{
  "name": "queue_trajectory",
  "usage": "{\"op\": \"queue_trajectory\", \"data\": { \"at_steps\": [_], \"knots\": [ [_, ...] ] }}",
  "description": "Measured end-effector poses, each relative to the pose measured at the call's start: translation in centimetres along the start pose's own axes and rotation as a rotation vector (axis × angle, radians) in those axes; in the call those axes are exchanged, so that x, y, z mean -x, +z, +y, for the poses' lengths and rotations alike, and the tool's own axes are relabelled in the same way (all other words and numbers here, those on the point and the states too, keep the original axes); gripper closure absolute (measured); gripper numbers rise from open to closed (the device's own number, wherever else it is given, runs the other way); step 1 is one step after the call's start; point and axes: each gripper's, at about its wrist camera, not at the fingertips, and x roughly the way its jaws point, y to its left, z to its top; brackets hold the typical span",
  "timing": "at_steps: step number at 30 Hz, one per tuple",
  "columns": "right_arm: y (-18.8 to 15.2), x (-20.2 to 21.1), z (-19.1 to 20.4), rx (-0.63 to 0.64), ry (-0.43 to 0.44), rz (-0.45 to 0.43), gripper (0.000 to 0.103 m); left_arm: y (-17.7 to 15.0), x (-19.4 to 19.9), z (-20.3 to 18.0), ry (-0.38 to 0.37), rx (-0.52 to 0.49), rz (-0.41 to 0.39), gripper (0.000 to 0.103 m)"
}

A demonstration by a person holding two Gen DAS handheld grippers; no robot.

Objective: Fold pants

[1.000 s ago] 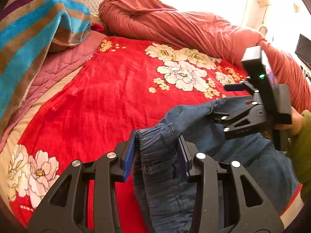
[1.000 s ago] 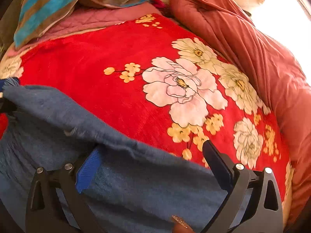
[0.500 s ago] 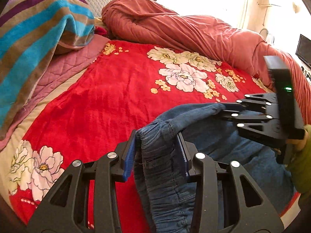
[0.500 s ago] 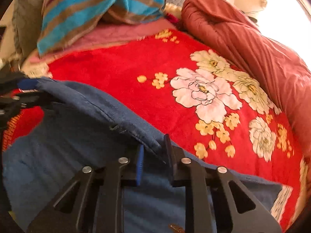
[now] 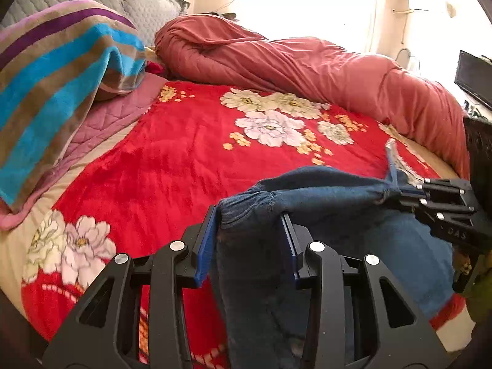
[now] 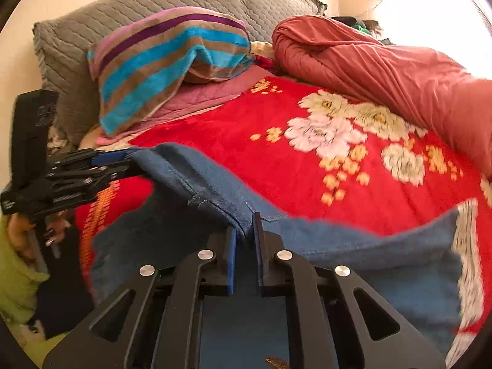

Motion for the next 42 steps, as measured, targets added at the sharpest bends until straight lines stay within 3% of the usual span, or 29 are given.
{"op": "queue_trajectory", "data": {
  "at_steps": [4,10,21,33,39,42],
  "knots": [
    [-2.7,2.6,1.5,-0.046,0.065,0.015,0.094,-1.2,1.3,-0.7,-0.037,-0.011,0.025,0.073],
    [-5.5,5.1,4.3,-0.018,0.110,0.027,0.094,-3.2,3.1,-1.5,-0.051,-0.031,0.052,0.073],
    [-9.8,4.9,8.4,0.064,0.127,0.125,0.094,-7.0,4.3,-1.4,-0.018,-0.045,0.131,0.073],
    [-10.6,4.0,9.1,0.073,0.141,0.156,0.094,-6.7,7.3,-0.3,0.036,0.000,0.076,0.073],
    [-10.7,3.7,9.7,0.084,0.145,0.166,0.091,-4.8,6.9,-4.1,-0.020,-0.077,0.064,0.071],
    [-10.7,3.4,9.8,0.088,0.140,0.176,0.088,-4.7,4.8,-6.1,0.002,-0.138,0.106,0.068]
  ]
}}
